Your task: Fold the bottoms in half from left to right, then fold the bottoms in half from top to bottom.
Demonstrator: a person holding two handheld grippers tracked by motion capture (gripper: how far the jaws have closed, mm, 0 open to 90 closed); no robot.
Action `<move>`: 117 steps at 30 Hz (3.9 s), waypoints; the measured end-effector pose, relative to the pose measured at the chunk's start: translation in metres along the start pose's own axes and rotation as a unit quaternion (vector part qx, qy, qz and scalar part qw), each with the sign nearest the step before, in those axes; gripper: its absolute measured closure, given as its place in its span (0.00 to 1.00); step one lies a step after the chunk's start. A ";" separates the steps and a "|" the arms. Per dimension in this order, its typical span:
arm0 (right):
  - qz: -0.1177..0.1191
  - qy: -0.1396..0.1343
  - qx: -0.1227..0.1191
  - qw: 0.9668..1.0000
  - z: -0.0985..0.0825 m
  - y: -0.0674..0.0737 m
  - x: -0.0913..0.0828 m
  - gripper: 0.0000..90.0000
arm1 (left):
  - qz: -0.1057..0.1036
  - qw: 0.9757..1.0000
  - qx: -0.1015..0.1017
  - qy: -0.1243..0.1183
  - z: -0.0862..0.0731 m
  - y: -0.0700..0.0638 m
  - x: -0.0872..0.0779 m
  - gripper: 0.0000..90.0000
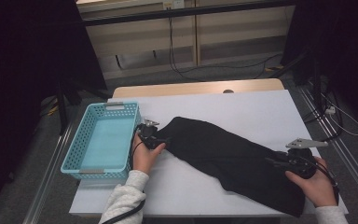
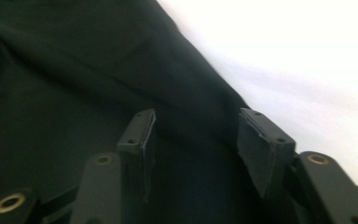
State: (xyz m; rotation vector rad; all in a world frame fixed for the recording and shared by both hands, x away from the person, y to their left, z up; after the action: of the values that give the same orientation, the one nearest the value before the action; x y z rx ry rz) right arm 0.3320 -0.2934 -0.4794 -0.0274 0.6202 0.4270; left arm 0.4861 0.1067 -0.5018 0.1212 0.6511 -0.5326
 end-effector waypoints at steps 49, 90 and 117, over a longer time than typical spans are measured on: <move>0.056 -0.029 0.016 0.998 0.008 0.035 0.013 0.32 | -0.073 0.996 -0.045 0.034 0.004 -0.018 -0.003 0.85; 0.041 -0.036 0.005 0.999 0.005 0.025 0.004 0.19 | -0.034 0.995 -0.088 0.038 0.052 0.028 -0.035 0.91; 0.048 -0.040 -0.010 0.998 0.011 0.031 0.011 0.18 | -0.020 0.993 -0.094 0.063 0.057 0.037 -0.047 0.91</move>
State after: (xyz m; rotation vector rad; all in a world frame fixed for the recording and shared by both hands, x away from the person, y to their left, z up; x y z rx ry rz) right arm 0.3337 -0.2594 -0.4733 0.0009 0.5391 0.5258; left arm 0.5048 0.1437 -0.4299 -0.0359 0.8258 -0.5025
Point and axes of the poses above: each handheld gripper's, and its own axes: x roughly forward along the jaws, z roughly out of its top, y roughly to its left, the point moved 6 cm from there along x, roughly forward along the jaws, and after that the axes turned 8 degrees about -y, right-handed, at the moved point
